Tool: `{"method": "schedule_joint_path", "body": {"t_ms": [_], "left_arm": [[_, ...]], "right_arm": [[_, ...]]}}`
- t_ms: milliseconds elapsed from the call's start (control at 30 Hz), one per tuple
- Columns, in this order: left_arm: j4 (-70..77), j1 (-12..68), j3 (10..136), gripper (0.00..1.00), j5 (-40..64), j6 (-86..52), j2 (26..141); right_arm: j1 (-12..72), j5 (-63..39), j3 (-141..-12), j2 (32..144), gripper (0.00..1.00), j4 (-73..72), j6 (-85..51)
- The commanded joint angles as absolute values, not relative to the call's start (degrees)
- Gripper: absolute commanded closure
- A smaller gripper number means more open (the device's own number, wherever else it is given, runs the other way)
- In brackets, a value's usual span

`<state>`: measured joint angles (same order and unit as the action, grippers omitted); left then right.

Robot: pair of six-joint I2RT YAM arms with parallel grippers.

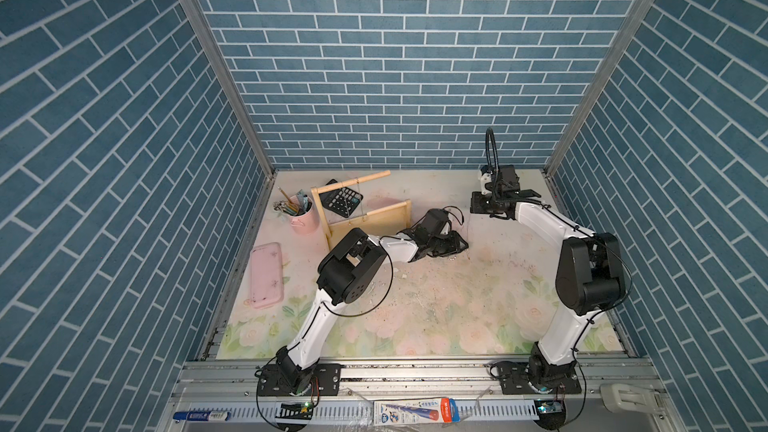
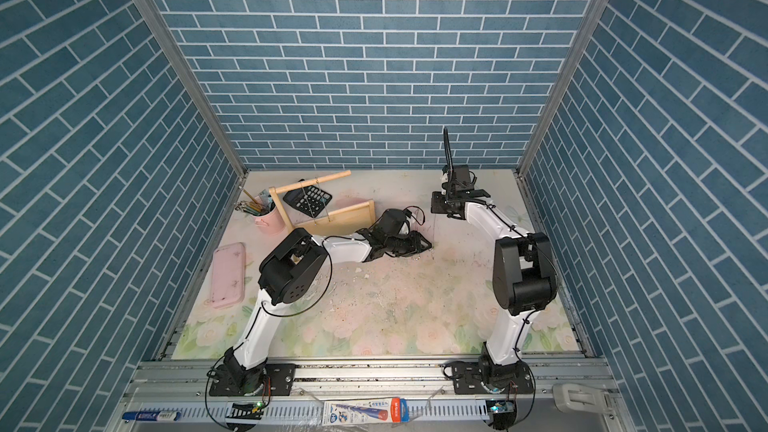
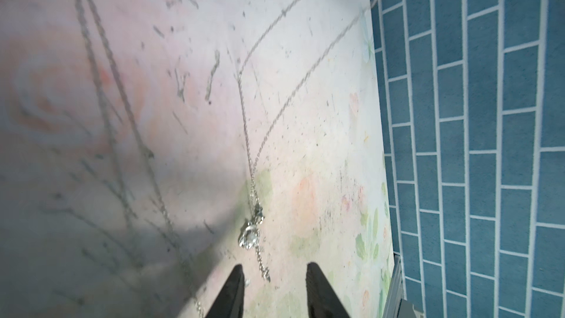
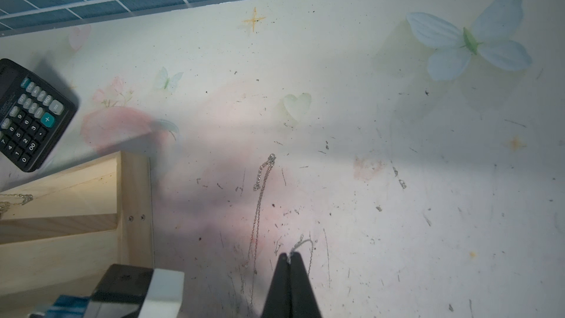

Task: Take the necklace off the jewelry display stand
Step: Place the necklace at the center of the board.

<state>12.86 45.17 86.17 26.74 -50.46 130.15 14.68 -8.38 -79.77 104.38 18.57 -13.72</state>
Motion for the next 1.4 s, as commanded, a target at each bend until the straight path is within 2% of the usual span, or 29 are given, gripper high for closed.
{"method": "schedule_joint_path", "body": {"t_ms": [0, 300, 533, 1033, 1367], "left_arm": [[8.54, 44.65, 89.75, 0.59, 26.27, -44.96, 132.26], [1.78, 44.64, 96.69, 0.54, 26.23, -36.89, 135.46], [0.11, 45.08, 98.58, 0.64, 26.56, -34.3, 136.74], [-8.05, 47.0, 102.91, 0.72, 21.94, -27.11, 138.69], [-14.03, 48.72, 103.88, 0.77, 14.84, -21.67, 138.09]], "right_arm": [[14.5, -8.89, -80.77, 105.47, 1.0, 18.36, -15.47], [14.47, -9.27, -81.46, 105.82, 1.0, 18.59, -15.56], [14.46, -9.22, -81.53, 105.94, 1.0, 18.63, -15.47], [14.55, -9.29, -81.56, 105.64, 1.0, 18.77, -15.39], [14.5, -9.27, -80.88, 105.21, 1.0, 18.52, -15.64]]}}
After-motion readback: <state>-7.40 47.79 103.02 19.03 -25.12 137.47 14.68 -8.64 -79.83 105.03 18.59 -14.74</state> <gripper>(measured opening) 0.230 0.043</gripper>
